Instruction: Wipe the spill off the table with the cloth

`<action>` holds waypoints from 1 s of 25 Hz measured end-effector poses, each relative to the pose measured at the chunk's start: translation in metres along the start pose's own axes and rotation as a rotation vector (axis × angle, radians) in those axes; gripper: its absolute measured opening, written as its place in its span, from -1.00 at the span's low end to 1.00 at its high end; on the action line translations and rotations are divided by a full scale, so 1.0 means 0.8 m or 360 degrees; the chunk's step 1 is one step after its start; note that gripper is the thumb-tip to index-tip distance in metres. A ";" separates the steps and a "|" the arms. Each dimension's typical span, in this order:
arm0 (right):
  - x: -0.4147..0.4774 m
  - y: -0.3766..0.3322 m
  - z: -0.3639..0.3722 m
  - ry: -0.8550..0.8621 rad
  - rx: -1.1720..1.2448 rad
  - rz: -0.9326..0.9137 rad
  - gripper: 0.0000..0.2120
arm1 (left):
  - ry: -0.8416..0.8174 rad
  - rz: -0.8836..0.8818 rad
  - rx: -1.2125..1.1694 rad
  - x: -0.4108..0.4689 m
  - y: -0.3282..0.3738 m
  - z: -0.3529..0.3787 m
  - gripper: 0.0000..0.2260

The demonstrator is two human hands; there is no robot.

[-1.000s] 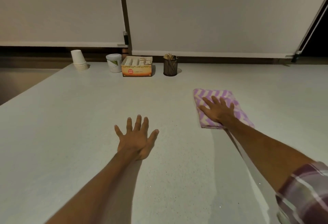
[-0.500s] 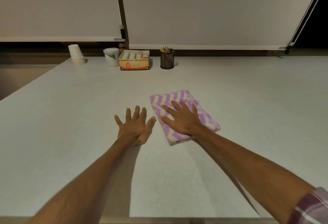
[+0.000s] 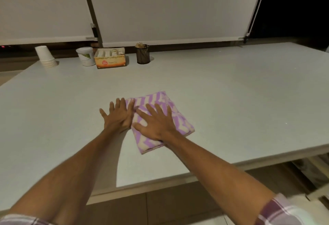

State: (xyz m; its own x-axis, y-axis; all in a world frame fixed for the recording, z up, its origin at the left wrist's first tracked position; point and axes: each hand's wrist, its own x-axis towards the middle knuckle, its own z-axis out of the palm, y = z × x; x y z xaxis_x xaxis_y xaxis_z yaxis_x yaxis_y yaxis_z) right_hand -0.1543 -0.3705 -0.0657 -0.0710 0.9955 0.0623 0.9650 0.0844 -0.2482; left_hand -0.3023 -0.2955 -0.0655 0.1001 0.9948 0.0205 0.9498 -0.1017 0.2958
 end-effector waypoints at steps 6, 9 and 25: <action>-0.110 0.120 -0.040 0.0064 -0.0128 0.0216 -0.33 | 0.0051 0.0044 0.0067 -0.014 0.006 -0.005 -0.23; -0.142 0.206 -0.068 0.0092 -0.0221 0.0529 -0.37 | 0.0016 0.0045 0.0105 -0.013 0.006 -0.006 -0.22; -0.124 0.223 -0.070 0.0054 -0.0210 0.0470 -0.33 | -0.0048 0.0104 0.0194 -0.017 0.008 -0.007 -0.07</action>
State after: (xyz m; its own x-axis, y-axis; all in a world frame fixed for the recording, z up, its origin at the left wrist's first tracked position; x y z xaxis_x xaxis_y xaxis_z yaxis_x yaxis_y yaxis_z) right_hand 0.0393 -0.4569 -0.0620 0.2235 0.9739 0.0391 0.9671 -0.2166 -0.1332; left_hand -0.2994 -0.3098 -0.0585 0.1701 0.9854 0.0064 0.9698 -0.1686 0.1762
